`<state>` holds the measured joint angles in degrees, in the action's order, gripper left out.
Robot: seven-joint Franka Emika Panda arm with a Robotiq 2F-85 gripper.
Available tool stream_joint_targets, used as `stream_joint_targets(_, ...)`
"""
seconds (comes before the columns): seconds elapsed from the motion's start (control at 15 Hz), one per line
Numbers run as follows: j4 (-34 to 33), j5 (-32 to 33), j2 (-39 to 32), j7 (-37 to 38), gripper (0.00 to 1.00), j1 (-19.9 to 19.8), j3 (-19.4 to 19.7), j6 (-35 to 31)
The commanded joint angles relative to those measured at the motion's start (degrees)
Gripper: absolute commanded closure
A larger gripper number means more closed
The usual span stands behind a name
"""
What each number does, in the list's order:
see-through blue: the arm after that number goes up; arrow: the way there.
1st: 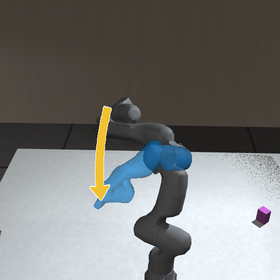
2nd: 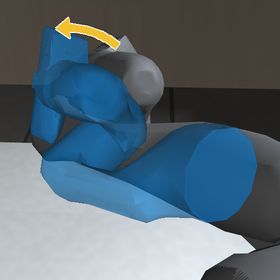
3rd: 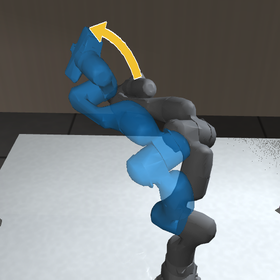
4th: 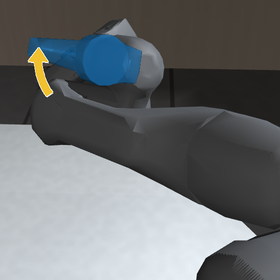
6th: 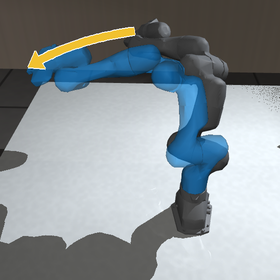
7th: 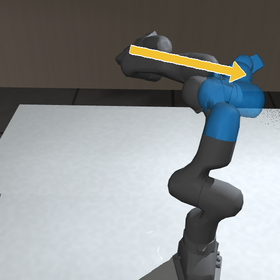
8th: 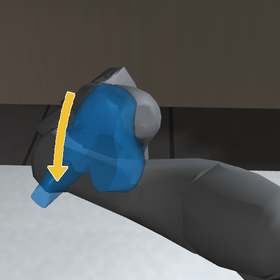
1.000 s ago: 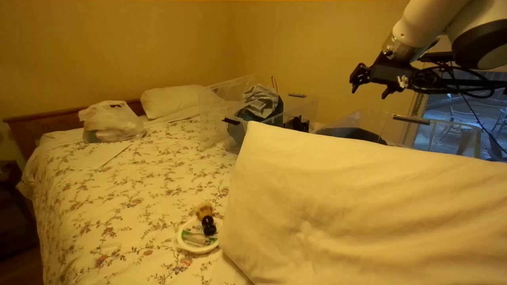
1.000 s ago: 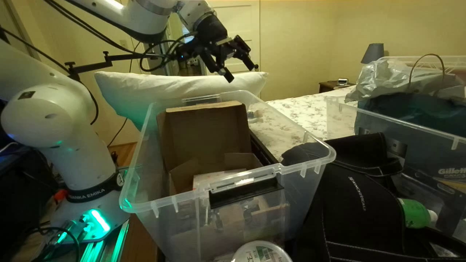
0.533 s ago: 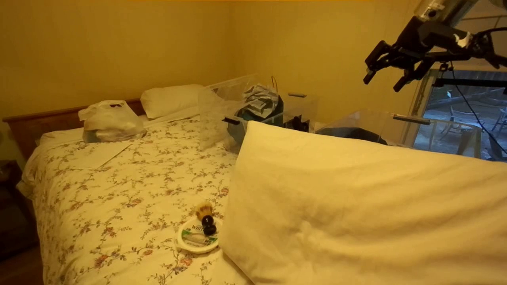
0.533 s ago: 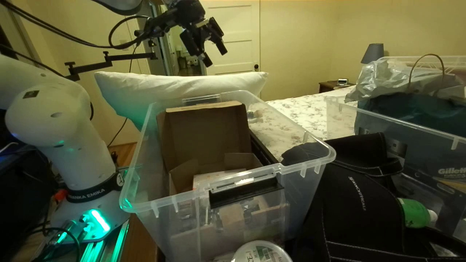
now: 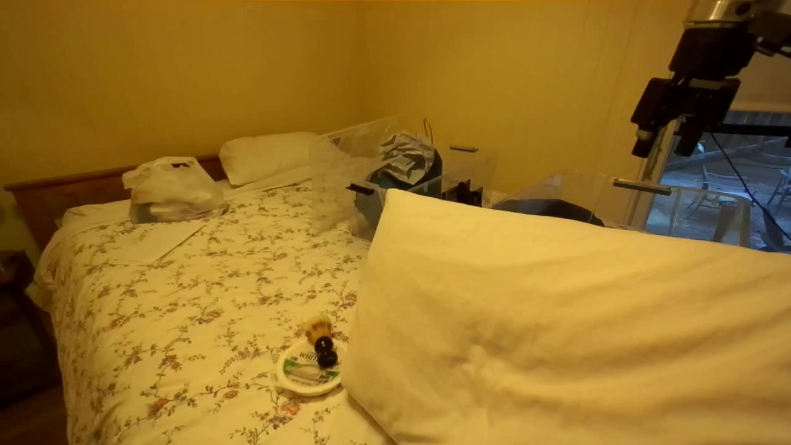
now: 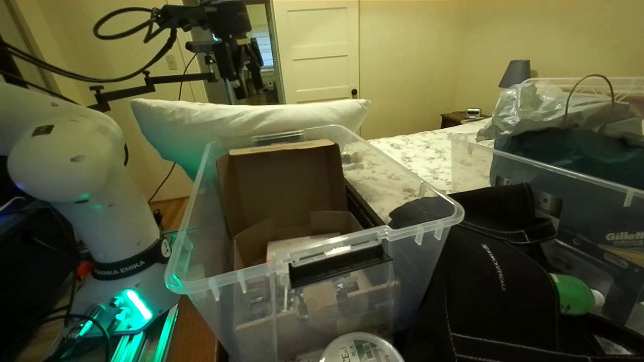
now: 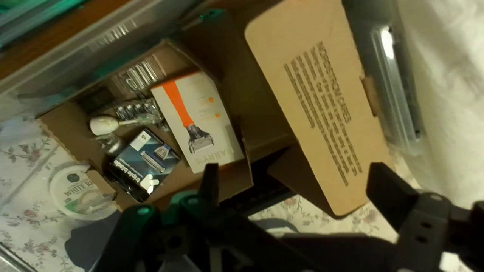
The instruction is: Remove the object from the box and put it in the bucket
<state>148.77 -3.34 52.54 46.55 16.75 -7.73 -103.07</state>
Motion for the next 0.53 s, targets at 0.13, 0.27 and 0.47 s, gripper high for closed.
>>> stream_joint_targets(0.13,-2.53,-2.8,0.44,-9.77,0.0,-5.63,-4.08,10.29)
stream_joint_targets(0.27,-3.58,-2.53,0.33,-12.24,0.0,-6.6,-4.7,13.45)
stream_joint_targets(0.47,-3.75,-2.44,0.05,-12.99,0.0,-6.9,-4.91,13.84)
